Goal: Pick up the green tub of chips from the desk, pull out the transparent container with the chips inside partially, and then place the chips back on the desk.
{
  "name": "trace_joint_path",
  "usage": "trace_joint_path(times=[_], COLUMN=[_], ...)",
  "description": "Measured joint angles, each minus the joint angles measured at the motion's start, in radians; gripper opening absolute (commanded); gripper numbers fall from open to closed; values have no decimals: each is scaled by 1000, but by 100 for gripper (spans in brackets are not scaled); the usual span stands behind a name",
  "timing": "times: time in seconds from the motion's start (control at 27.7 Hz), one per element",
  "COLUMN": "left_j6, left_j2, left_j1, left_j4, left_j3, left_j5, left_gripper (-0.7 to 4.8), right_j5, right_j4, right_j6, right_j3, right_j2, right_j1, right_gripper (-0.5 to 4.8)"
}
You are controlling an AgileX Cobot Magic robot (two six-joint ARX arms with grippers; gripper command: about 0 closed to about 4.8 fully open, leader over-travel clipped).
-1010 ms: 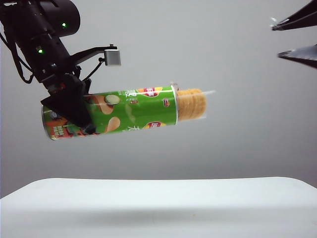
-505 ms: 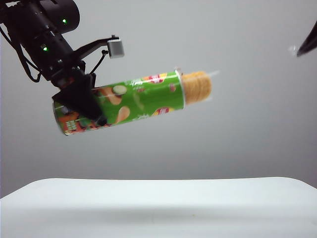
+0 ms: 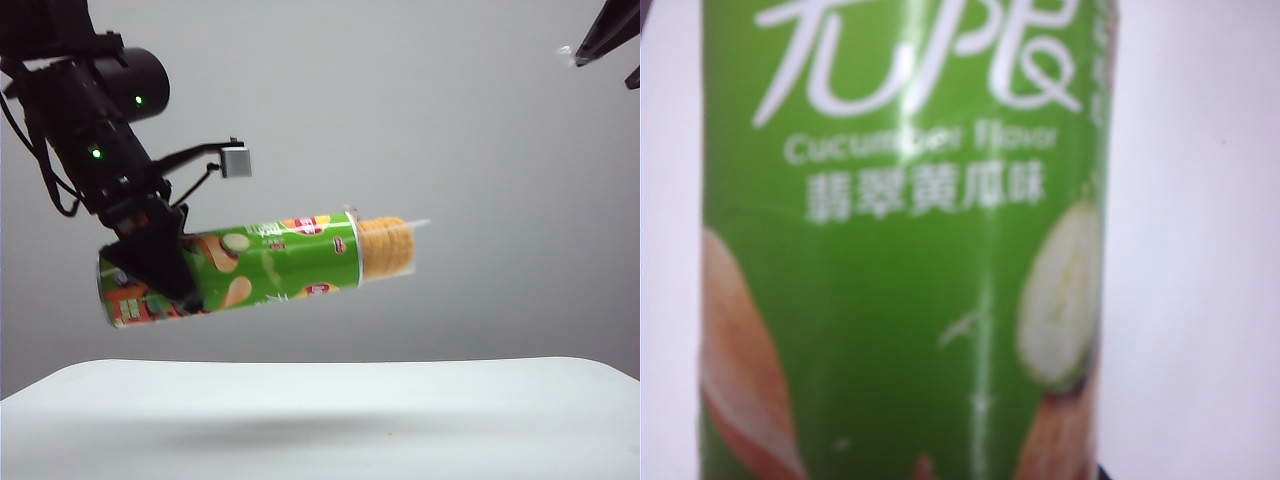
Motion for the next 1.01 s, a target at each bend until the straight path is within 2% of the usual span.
trace_joint_path(times=[0.14,0.22,0.29,0.43,0.5,0.65,0.79,0.87,1.01], left_j6=[-1,-34,-45,-53,-52,-48,-39,-32,-29], left_j2=[48,101,131,188,192,187,190,190,189], left_j1=[-1,-2,-11,-49,-65,-101,-120,-120,-120], left_j4=[10,21,32,49,57,155,246,246,274], left_j3=[0,0,0,0,-6,-47,-149,-153,-152], left_j5=[4,4,-8,-79,-95,-137,-180,-184,-185], left_gripper=[236,228,221,172,174,174,175,201,293], right_j5=[62,134,147,138,138,138,129,119,116], right_j4=[-2,4,21,42,45,57,72,74,88], right_j6=[-23,-27,-19,33,41,43,44,45,45], right_j3=[-58,-121,-159,-204,-212,-220,-252,-253,-253], right_j2=[-57,-118,-148,-167,-178,-178,-178,-177,-177], right_j1=[39,98,104,103,103,103,103,103,103], right_gripper=[274,274,274,274,274,274,274,274,274])
